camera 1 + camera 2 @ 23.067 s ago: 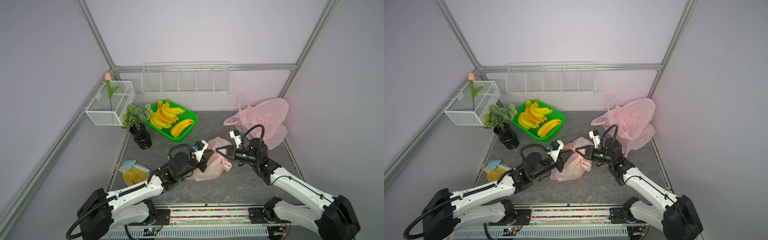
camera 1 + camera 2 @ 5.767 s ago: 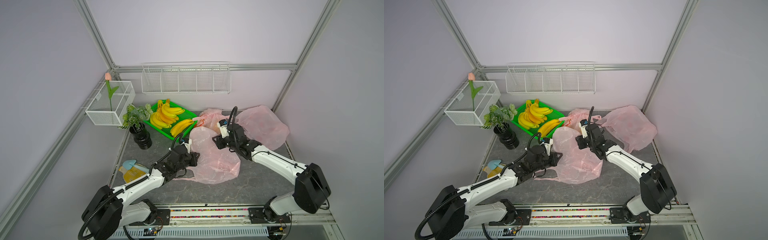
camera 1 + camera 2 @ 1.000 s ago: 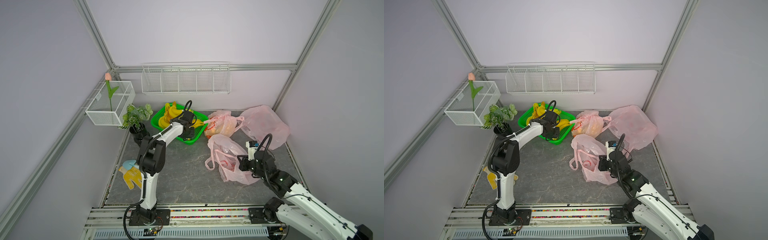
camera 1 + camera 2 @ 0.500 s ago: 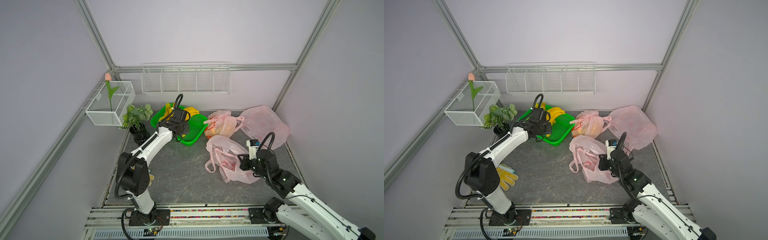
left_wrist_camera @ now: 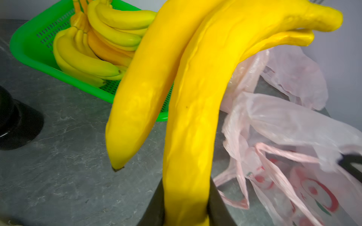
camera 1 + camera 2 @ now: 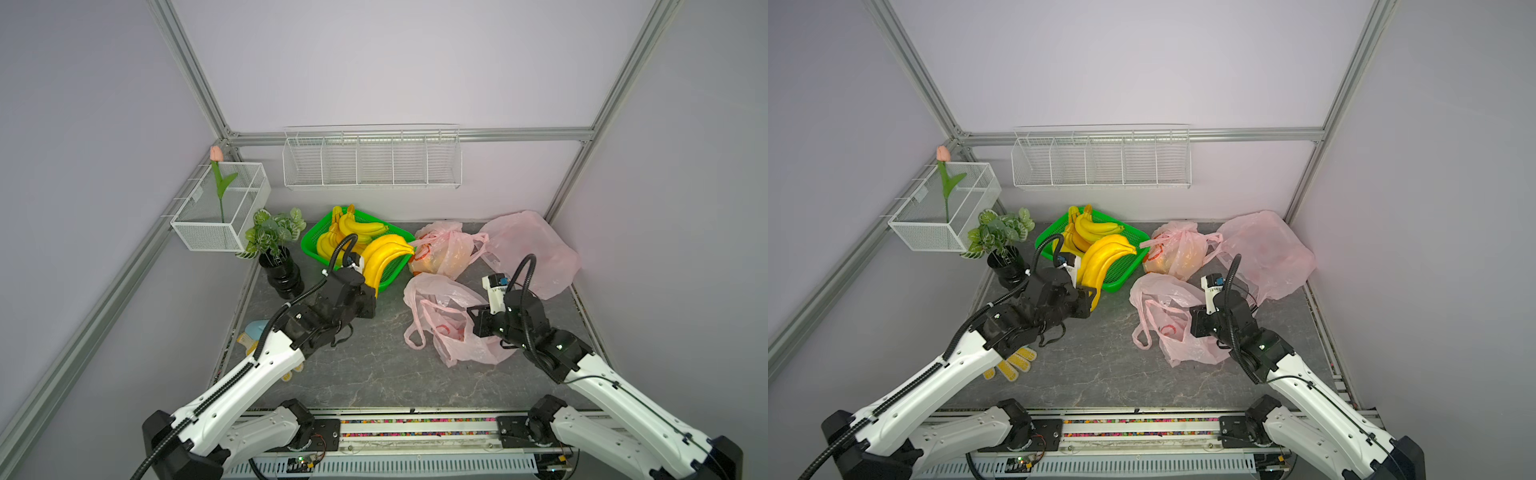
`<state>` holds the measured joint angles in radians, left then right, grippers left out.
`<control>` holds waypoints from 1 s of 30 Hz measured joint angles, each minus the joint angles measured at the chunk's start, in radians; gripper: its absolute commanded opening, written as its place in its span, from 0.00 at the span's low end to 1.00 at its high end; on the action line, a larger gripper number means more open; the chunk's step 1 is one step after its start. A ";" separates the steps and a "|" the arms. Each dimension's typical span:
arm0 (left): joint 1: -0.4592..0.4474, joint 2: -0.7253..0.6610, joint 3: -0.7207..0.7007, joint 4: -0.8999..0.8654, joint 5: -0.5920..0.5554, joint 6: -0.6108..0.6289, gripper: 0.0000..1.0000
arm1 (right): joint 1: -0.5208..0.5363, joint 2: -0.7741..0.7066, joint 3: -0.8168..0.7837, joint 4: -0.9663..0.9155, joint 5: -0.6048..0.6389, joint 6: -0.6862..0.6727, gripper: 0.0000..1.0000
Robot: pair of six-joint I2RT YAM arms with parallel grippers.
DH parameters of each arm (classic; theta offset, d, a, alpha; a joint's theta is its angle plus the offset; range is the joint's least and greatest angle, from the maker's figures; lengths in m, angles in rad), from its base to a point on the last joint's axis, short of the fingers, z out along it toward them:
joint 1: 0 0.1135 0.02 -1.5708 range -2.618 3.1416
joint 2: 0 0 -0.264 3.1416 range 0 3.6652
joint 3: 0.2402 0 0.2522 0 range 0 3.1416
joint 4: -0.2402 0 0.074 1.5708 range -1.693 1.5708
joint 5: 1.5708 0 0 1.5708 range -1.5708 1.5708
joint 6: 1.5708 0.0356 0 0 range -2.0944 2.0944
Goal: Place the banana into a plastic bag & tie a knot
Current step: Pick up the banana from the basket, then place the banana into the plastic bag.
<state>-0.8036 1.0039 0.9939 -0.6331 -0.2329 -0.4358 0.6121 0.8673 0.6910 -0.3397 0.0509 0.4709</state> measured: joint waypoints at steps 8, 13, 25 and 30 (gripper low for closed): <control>-0.205 -0.157 -0.140 -0.156 -0.066 -0.091 0.17 | 0.000 0.014 0.033 0.000 0.005 0.000 0.07; -0.287 -0.200 -0.223 -0.181 -0.043 -0.177 0.17 | 0.000 0.027 0.034 0.000 0.008 0.005 0.07; -0.308 -0.002 -0.319 -0.050 0.041 -0.291 0.17 | 0.000 0.030 0.031 0.040 -0.026 0.038 0.07; -0.323 0.051 -0.306 -0.001 0.052 -0.294 0.18 | 0.010 0.027 0.008 0.067 -0.043 0.053 0.07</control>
<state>-1.1271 1.0546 0.6876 -0.6338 -0.1806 -0.7303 0.6216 0.8940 0.6991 -0.2726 0.0074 0.5243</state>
